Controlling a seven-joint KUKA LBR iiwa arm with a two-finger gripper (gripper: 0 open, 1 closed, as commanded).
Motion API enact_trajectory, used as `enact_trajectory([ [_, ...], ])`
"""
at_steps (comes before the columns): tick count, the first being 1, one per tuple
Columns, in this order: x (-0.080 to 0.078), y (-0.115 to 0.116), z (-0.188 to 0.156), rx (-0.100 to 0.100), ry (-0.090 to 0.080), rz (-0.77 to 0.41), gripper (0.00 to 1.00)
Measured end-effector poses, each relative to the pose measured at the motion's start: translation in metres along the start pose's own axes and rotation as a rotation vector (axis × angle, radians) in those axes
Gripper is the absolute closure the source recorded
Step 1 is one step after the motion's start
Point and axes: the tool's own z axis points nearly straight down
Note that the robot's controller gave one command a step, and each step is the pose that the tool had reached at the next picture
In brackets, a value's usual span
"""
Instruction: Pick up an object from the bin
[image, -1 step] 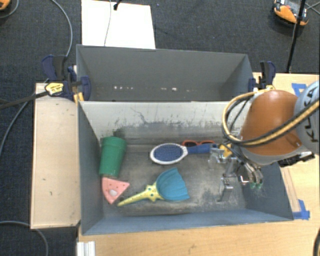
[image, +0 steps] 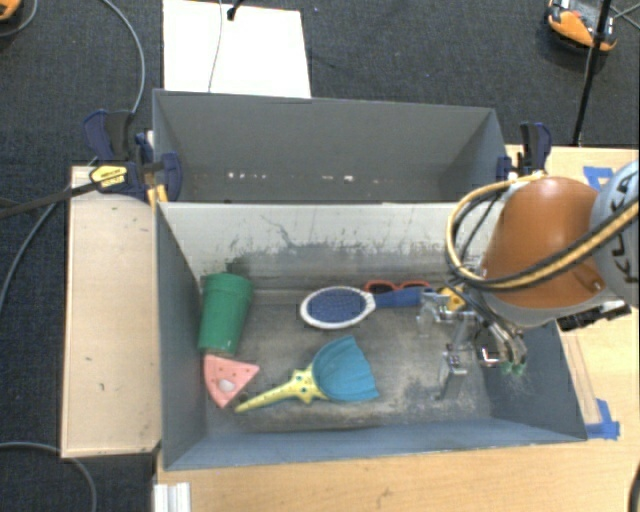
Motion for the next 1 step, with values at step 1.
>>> enact_trajectory([
  [1, -0.0084, 0.0406, 0.0379, 0.0, 0.0, -0.018, 0.0],
])
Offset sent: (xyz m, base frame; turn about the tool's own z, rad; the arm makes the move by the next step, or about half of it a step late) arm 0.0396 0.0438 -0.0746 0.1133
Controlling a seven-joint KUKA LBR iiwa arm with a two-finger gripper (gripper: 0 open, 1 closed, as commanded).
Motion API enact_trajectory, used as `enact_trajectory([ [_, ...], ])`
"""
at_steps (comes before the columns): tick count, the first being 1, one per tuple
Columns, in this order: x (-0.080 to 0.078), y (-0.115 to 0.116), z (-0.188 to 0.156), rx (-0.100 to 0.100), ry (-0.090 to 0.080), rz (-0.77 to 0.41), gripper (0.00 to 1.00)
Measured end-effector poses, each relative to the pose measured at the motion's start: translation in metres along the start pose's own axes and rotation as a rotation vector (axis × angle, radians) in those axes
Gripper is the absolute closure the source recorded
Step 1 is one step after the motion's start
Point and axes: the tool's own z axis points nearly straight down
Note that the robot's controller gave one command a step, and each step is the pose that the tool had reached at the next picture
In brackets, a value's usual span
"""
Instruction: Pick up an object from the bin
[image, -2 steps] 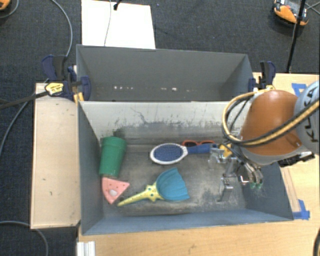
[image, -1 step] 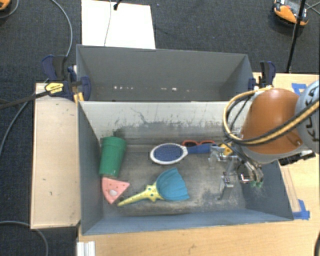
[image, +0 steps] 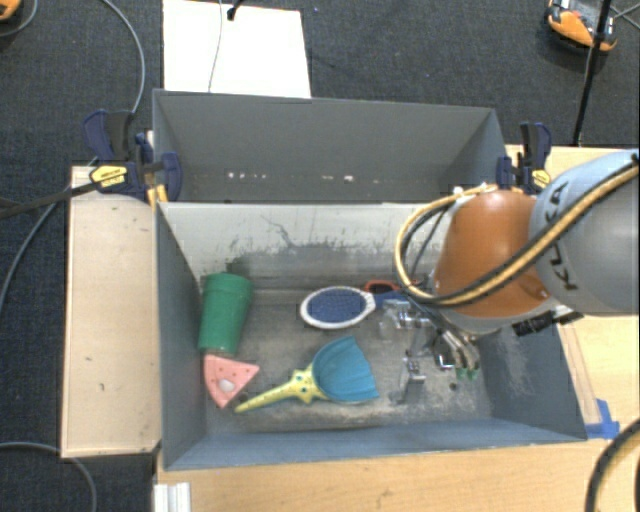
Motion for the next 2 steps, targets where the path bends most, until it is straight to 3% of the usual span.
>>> enact_trajectory([
  [1, -0.017, 0.019, 0.025, -0.005, 0.001, 0.068, 0.0],
  [2, -0.029, 0.039, 0.026, 0.001, -0.002, 0.092, 0.0],
])
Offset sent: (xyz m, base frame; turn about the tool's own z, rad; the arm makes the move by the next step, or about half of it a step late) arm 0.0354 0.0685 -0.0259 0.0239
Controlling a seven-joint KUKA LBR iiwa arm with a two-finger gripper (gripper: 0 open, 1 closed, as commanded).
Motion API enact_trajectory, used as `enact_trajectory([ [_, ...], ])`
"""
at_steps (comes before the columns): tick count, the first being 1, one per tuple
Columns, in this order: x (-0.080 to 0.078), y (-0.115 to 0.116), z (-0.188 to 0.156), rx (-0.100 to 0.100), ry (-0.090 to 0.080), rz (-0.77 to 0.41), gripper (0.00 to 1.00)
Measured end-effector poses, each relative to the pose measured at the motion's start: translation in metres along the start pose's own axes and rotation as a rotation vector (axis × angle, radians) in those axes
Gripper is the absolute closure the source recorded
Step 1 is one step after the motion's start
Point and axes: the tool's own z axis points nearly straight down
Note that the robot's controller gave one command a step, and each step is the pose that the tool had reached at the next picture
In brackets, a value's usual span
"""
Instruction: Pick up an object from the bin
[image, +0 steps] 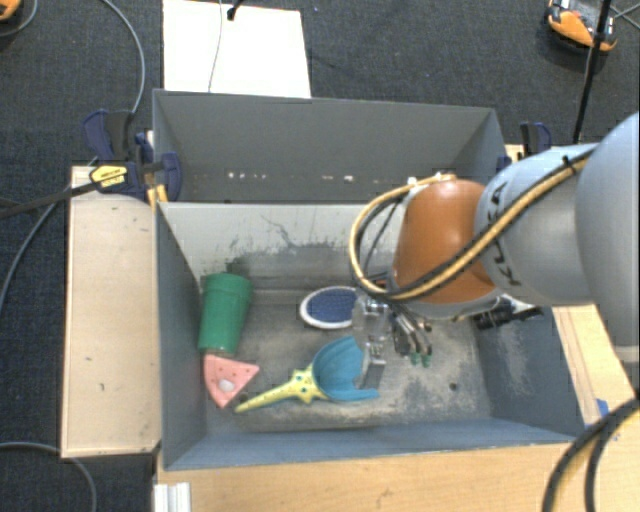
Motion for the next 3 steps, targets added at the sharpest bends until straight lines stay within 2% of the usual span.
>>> enact_trajectory([
  [1, -0.001, 0.016, 0.004, -0.004, -0.004, -0.083, 0.0],
  [2, -0.002, -0.002, -0.01, -0.004, 0.003, -0.303, 0.0],
  [3, -0.017, 0.003, -0.027, -0.001, -0.005, -0.191, 0.0],
])
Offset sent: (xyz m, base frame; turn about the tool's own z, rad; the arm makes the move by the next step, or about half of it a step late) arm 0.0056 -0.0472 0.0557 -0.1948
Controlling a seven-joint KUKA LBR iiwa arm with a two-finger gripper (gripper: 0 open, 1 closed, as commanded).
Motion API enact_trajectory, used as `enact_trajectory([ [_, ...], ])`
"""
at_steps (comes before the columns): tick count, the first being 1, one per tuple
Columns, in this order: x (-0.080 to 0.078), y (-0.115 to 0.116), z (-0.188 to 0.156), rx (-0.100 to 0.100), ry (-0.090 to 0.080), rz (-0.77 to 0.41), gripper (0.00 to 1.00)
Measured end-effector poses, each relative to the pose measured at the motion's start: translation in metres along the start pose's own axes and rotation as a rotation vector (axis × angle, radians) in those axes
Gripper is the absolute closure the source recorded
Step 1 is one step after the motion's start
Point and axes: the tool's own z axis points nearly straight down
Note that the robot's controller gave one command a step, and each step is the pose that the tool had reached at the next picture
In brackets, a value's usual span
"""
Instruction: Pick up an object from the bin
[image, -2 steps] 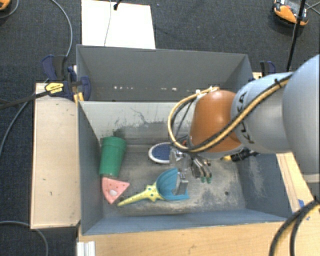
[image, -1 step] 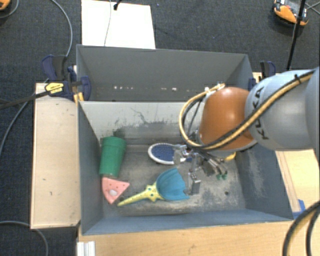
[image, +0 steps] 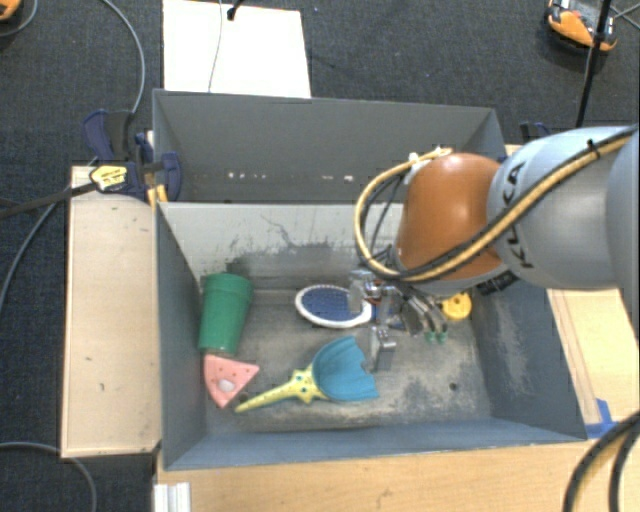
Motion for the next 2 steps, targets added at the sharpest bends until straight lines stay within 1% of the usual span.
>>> enact_trajectory([
  [1, -0.013, 0.029, 0.012, -0.004, 0.001, 0.009, 0.0],
  [2, -0.018, 0.041, 0.028, -0.002, -0.001, -0.108, 0.0],
])
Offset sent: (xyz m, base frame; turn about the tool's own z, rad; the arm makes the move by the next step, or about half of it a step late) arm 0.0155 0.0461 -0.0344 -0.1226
